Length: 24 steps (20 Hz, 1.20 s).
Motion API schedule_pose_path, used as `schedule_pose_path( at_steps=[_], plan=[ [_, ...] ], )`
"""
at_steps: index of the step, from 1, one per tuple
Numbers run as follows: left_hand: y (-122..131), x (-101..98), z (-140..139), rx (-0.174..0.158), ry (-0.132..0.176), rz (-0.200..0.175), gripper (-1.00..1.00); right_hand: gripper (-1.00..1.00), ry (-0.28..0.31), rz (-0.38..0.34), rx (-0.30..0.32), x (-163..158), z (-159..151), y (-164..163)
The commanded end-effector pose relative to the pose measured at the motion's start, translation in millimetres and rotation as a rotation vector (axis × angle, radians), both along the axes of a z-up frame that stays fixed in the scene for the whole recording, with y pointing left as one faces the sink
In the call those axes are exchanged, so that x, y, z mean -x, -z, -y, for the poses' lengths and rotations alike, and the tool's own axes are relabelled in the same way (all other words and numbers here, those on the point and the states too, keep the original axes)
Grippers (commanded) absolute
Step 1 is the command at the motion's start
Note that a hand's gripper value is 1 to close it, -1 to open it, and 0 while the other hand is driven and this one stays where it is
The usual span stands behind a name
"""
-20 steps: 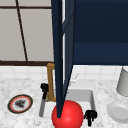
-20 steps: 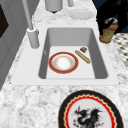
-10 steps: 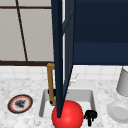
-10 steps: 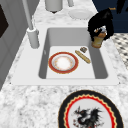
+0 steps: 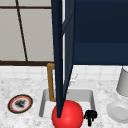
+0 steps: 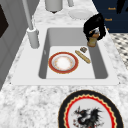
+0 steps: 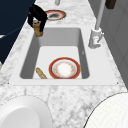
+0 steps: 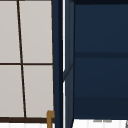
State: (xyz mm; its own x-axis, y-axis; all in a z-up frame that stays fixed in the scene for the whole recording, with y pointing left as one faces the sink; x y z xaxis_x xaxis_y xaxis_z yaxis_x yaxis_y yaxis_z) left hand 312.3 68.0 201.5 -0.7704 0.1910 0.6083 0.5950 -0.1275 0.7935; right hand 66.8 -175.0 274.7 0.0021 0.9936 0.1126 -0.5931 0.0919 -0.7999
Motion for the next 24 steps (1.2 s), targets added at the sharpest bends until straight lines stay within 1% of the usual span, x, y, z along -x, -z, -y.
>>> schedule_pose_path(
  at_steps=[1,4,5,7,9,14,16,18,20,21,22,24],
  plan=[
    [11.5,-7.1,30.0,-0.016,-0.002,0.003,1.00,0.00,0.000,0.000,0.000,0.0,0.0,0.0],
    [20.7,-11.7,54.8,-0.019,0.000,0.007,1.00,0.00,0.000,0.000,0.000,0.0,0.0,0.0],
    [28.2,-16.2,60.1,-0.019,-0.007,0.000,1.00,0.00,0.000,0.000,0.000,0.0,0.0,0.0],
    [49.9,-25.8,64.2,0.001,-0.028,0.000,1.00,0.00,0.000,0.000,0.000,0.0,0.0,0.0],
    [66.5,-34.9,71.9,0.024,-0.031,0.001,1.00,0.00,0.000,0.000,0.000,0.0,0.0,0.0],
    [108.7,-62.0,90.2,0.034,-0.032,0.017,1.00,0.00,0.000,0.000,0.000,0.0,0.0,0.0],
    [125.8,-79.0,92.7,0.037,-0.028,0.013,1.00,0.00,0.000,0.000,0.000,0.0,0.0,0.0],
    [141.5,-91.5,98.3,0.033,-0.026,0.029,1.00,0.00,0.000,0.000,0.000,0.0,0.0,0.0],
    [158.4,-99.7,101.5,0.034,-0.034,0.049,1.00,0.00,0.000,0.000,0.000,0.0,0.0,0.0],
    [165.9,-104.4,100.3,0.039,-0.033,0.058,1.00,0.00,0.000,0.000,0.000,0.0,0.0,0.0],
    [174.5,-109.7,100.2,0.040,-0.031,0.059,1.00,0.00,0.000,0.000,0.000,0.0,0.0,0.0],
    [191.9,-119.6,99.7,0.043,-0.026,0.046,1.00,0.00,0.000,0.000,0.000,0.0,0.0,0.0]
  ],
)
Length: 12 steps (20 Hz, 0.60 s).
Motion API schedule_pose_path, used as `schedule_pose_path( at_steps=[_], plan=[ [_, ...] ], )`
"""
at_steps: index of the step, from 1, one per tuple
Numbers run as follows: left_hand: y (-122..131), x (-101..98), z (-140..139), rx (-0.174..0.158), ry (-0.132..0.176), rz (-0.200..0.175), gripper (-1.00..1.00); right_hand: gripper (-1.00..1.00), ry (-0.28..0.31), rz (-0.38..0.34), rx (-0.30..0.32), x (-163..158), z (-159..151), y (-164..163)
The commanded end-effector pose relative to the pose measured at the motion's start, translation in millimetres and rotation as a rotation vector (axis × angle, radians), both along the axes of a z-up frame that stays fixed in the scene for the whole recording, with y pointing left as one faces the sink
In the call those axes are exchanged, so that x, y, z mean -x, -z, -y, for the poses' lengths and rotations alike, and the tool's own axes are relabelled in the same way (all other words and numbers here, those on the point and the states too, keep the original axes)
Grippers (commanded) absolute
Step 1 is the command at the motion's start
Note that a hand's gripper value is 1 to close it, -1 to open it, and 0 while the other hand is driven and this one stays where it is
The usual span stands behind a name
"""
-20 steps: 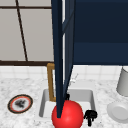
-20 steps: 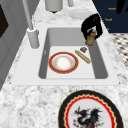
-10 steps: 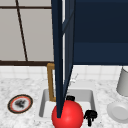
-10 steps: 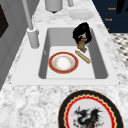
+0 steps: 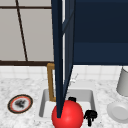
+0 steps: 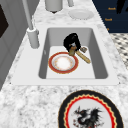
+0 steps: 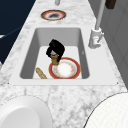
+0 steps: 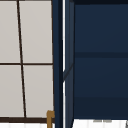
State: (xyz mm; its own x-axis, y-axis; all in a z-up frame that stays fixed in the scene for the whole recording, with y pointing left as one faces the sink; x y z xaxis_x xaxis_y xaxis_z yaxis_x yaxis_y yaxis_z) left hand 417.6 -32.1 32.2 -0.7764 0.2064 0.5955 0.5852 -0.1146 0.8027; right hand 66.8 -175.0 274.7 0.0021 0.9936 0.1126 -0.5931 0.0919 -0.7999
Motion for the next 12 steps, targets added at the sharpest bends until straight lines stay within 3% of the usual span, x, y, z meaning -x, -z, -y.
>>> schedule_pose_path(
  at_steps=[1,4,7,12],
  plan=[
    [30.9,-19.8,-4.0,0.028,-0.029,0.029,1.00,0.00,0.000,0.000,0.000,0.0,0.0,0.0],
    [55.6,-37.1,-14.5,0.041,-0.041,0.026,1.00,0.00,0.000,0.000,0.000,0.0,0.0,0.0],
    [68.9,-46.9,-12.7,0.047,-0.077,0.029,1.00,0.00,0.000,0.000,0.000,0.0,0.0,0.0],
    [94.1,-66.3,-18.0,0.051,-0.078,0.046,1.00,0.00,0.000,0.000,0.000,0.0,0.0,0.0]
  ],
)
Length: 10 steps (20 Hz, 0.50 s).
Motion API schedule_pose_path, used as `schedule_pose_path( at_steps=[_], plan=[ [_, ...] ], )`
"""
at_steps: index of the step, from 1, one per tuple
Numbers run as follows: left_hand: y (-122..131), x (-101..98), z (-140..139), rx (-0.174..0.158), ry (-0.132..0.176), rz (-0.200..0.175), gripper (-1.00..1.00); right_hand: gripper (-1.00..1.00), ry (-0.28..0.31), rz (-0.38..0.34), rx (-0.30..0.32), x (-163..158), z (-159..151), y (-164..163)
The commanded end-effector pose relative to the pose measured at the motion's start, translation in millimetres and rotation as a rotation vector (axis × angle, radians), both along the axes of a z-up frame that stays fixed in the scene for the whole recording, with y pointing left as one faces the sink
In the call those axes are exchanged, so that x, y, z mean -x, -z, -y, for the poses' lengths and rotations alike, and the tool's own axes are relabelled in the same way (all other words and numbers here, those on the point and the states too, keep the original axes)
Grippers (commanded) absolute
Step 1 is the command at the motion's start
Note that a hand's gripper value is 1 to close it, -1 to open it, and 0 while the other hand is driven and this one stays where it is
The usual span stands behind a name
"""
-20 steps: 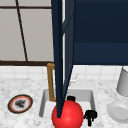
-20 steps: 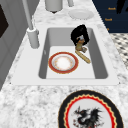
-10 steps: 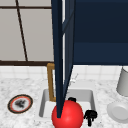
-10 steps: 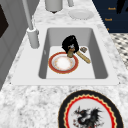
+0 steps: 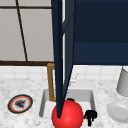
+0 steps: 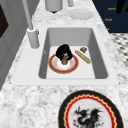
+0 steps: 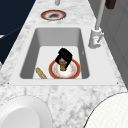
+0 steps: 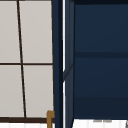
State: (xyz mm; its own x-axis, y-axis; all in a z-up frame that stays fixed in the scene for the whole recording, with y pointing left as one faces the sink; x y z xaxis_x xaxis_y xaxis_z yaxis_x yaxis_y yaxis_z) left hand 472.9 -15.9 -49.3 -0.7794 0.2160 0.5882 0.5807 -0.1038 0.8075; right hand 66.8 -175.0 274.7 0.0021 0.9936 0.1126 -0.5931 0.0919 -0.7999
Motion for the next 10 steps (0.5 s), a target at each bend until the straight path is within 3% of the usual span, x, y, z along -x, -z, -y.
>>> schedule_pose_path(
  at_steps=[1,6,8,10],
  plan=[
    [18.2,-15.7,-1.6,0.036,-0.080,0.037,1.00,0.00,0.000,0.000,0.000,0.0,0.0,0.0],
    [27.5,-30.6,-0.6,0.062,-0.104,-0.060,1.00,0.00,0.000,0.000,0.000,0.0,0.0,0.0],
    [29.2,-31.2,-1.2,0.041,-0.089,-0.073,1.00,0.00,0.000,0.000,0.000,0.0,0.0,0.0],
    [22.7,-10.1,-3.1,0.042,-0.053,-0.065,1.00,0.00,0.000,0.000,0.000,0.0,0.0,0.0]
  ],
)
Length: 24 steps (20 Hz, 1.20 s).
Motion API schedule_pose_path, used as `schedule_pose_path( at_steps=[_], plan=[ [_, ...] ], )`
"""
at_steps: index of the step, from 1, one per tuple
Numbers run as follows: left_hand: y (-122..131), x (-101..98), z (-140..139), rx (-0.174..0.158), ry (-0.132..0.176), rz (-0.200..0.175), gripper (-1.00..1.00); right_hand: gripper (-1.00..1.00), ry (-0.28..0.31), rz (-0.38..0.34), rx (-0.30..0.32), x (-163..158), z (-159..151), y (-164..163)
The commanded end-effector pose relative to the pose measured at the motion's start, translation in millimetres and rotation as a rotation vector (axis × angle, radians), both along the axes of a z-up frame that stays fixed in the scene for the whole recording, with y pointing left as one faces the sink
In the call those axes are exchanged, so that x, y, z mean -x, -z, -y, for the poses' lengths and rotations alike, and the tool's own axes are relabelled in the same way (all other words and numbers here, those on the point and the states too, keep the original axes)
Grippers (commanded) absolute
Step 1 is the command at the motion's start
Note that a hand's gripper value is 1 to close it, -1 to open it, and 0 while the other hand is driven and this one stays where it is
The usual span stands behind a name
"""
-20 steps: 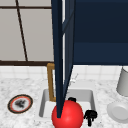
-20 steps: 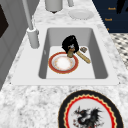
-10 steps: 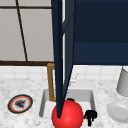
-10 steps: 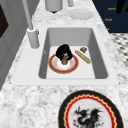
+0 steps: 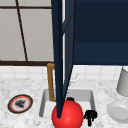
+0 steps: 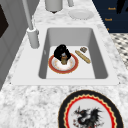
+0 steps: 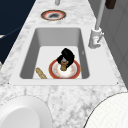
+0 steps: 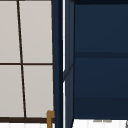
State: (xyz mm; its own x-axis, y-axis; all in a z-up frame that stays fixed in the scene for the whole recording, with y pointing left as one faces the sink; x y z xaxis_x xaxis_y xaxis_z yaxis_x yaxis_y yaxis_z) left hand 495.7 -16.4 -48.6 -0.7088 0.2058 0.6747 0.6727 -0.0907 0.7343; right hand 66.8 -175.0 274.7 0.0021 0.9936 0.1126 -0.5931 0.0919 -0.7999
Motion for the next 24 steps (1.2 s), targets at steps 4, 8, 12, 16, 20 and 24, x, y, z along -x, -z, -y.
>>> schedule_pose_path(
  at_steps=[4,8,12,16,20,24],
  plan=[
    [0.7,21.4,-2.5,0.015,0.021,0.114,-1.00,0.00,0.000,0.000,0.000,0.0,0.0,0.0],
    [-26.9,13.1,5.3,0.089,0.000,0.085,-1.00,0.00,0.000,0.000,0.000,0.0,0.0,0.0],
    [-52.6,7.6,2.2,0.065,-0.018,0.045,-1.00,0.00,0.000,0.000,0.000,0.0,0.0,0.0],
    [-75.5,8.4,-8.6,0.059,-0.022,0.024,-1.00,0.00,0.000,0.000,0.000,0.0,0.0,0.0],
    [-74.6,15.0,-32.0,0.099,-0.034,0.060,-1.00,0.00,0.000,0.000,0.000,0.0,0.0,0.0],
    [-73.6,24.0,-50.5,0.132,-0.022,0.091,-1.00,0.00,0.000,0.000,0.000,0.0,0.0,0.0]
  ],
)
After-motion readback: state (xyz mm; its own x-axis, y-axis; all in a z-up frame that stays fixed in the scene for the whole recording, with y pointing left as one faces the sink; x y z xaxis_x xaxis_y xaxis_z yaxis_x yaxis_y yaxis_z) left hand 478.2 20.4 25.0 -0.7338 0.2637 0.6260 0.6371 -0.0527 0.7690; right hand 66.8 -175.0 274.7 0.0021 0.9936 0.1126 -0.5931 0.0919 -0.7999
